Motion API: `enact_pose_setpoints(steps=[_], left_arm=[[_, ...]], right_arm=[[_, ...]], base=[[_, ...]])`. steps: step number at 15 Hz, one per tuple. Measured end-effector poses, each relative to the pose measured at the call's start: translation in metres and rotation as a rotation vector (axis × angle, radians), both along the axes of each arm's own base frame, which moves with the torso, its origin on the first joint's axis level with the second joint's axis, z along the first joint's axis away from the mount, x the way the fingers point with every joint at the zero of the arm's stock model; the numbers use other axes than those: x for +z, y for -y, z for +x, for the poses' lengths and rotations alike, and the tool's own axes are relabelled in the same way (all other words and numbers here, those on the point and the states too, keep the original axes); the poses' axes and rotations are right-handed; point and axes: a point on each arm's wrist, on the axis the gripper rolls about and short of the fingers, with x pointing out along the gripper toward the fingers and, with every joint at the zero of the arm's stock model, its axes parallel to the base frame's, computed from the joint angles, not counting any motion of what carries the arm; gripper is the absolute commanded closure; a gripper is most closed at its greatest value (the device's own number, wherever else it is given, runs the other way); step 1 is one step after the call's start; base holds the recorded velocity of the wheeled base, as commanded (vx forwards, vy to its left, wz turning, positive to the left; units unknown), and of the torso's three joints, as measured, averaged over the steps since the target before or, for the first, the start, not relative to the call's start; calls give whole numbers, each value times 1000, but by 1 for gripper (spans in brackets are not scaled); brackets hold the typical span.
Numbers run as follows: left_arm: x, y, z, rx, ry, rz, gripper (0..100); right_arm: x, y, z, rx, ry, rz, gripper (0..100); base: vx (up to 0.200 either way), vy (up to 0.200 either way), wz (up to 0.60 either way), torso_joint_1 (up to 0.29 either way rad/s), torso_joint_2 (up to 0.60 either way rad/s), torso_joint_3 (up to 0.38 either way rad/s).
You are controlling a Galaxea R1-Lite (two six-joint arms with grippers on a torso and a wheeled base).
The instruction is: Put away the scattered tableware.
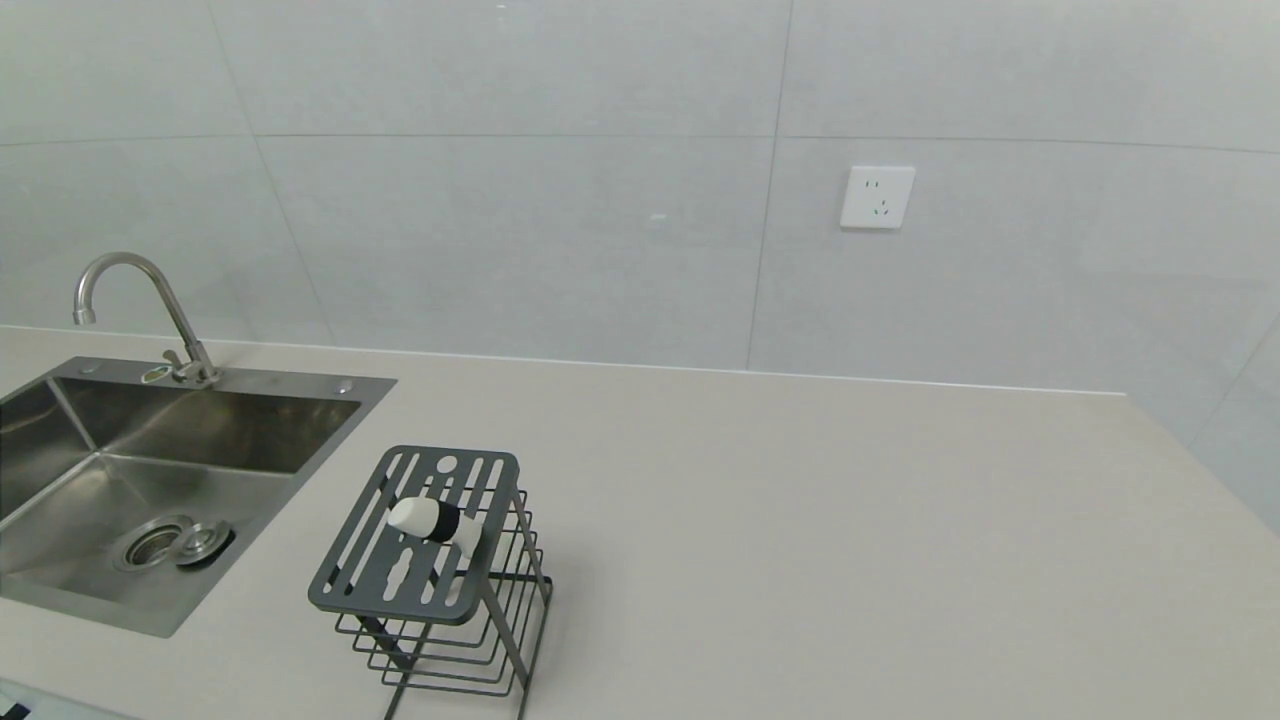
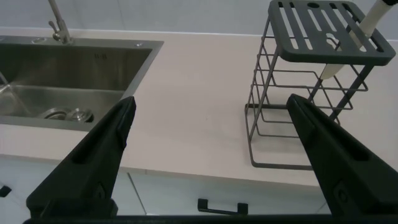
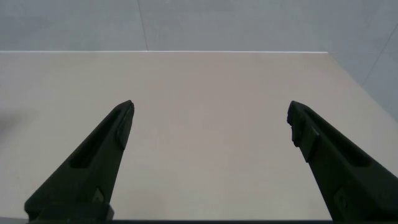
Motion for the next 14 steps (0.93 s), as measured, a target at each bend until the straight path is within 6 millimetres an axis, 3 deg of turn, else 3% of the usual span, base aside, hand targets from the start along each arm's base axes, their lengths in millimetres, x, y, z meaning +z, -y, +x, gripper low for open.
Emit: enact_pose_setpoints(steps=[5,11,14], left_arm=[[0,0,0,0,0,-2,0],[0,0,0,-1,0,0,0],[-1,0,0,-1,-1,0,0]], right_arm=[[0,0,0,1,0,0,0],[0,0,0,1,-3,0,0],[0,0,0,1,3,0,0]], base=[[0,0,0,0,0,0],[0,0,-600,8,0,1],[0,0,0,0,0,0]])
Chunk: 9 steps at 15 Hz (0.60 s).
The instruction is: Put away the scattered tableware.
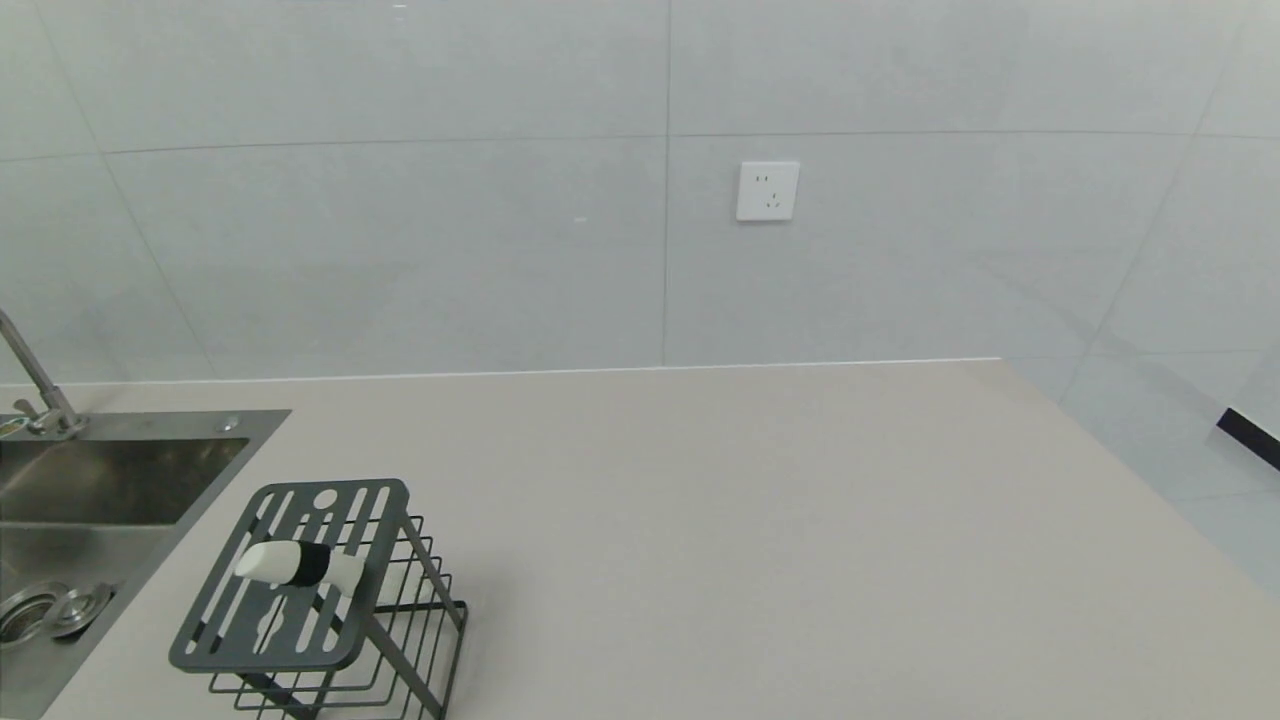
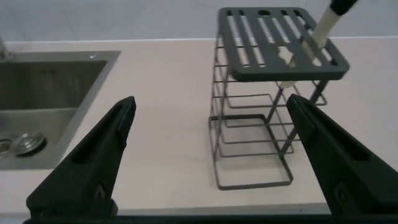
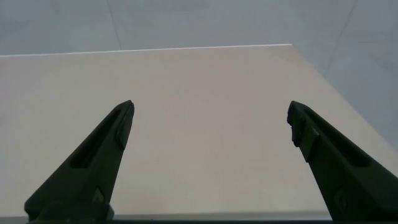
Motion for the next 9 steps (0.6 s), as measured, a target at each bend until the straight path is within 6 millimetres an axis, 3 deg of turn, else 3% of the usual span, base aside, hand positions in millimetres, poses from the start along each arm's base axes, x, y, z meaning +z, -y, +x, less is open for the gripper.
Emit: enact_pose_setpoints(steps=[9], left_arm=[[0,0,0,2,1,-2,0]], right_arm=[[0,0,0,1,-3,-1,0]], base=[[0,0,0,0,0,0]])
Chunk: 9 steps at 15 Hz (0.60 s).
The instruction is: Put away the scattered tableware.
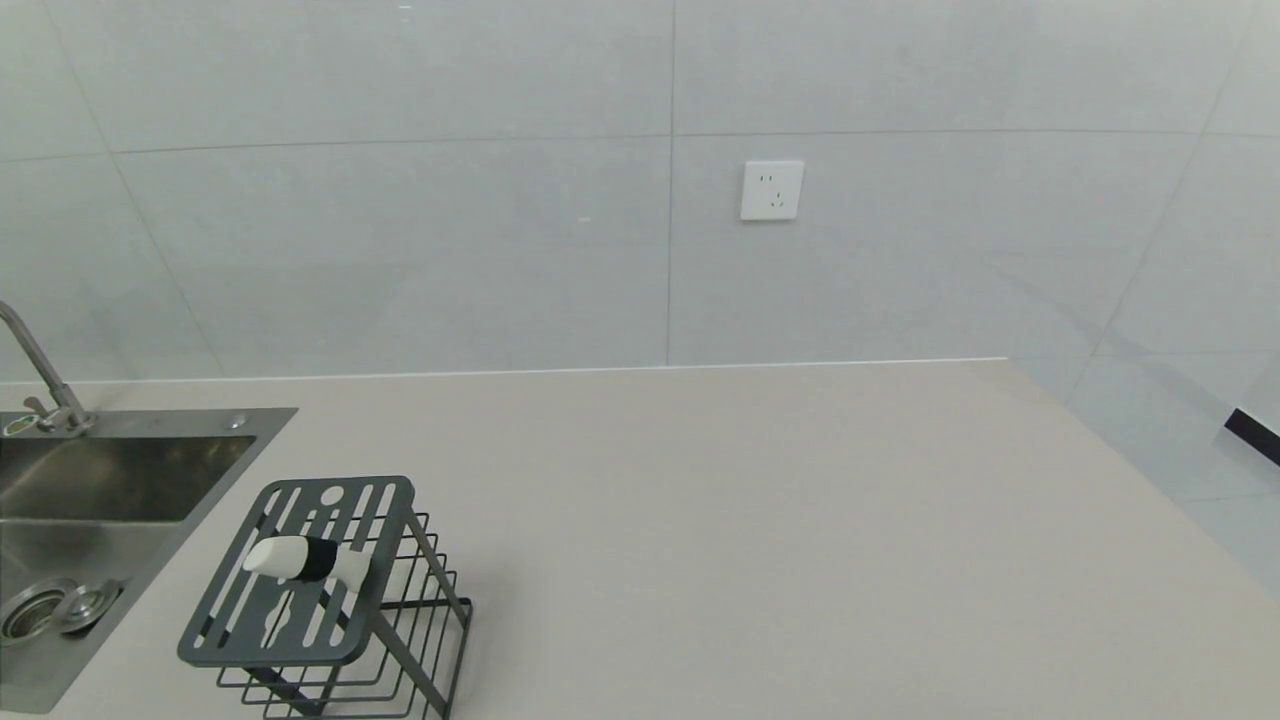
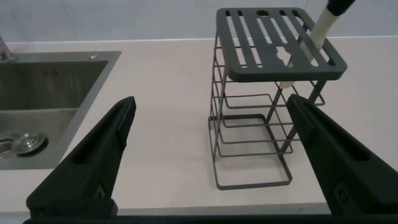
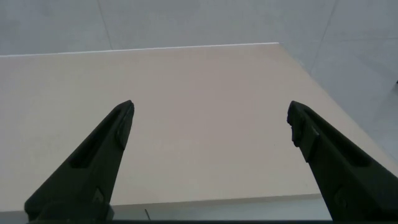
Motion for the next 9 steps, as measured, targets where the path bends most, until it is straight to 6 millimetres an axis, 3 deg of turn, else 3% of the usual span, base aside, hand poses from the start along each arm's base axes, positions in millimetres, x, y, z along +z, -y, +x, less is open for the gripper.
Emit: enact_pose_setpoints(steps=[9], left_arm=[[0,0,0,-1,0,0,0]], right_arm=[[0,0,0,-1,0,0,0]], base=[[0,0,0,0,0,0]])
